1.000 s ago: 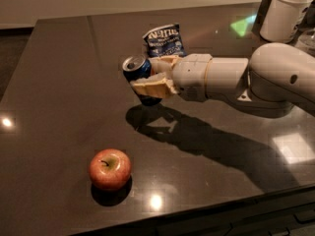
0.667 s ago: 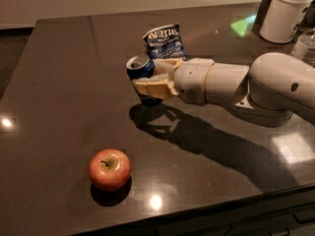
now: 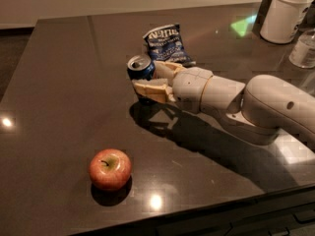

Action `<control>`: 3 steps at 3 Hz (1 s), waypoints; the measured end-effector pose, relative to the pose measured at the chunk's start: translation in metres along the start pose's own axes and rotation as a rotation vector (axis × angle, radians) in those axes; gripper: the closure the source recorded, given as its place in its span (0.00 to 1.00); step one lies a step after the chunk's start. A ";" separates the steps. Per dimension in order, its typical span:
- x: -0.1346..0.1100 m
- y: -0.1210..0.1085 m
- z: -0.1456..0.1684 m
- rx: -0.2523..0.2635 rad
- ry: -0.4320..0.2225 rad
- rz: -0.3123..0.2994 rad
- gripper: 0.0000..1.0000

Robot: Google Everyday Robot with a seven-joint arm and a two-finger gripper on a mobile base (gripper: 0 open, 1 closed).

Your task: Place pepsi can upright

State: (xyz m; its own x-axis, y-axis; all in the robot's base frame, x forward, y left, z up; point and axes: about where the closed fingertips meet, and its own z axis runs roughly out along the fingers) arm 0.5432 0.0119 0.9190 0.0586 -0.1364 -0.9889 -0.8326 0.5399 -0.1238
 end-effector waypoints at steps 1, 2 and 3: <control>0.002 0.001 0.003 -0.001 -0.045 -0.029 0.58; 0.006 0.001 0.005 -0.005 -0.050 -0.032 0.35; 0.009 0.002 0.007 -0.008 -0.043 -0.030 0.12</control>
Offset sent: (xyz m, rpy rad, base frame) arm 0.0050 -0.0003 -0.0155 0.0300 -0.0469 0.0075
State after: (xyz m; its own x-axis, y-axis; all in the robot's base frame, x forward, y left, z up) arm 0.5463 0.0173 0.9095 0.1072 -0.1167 -0.9874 -0.8345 0.5293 -0.1532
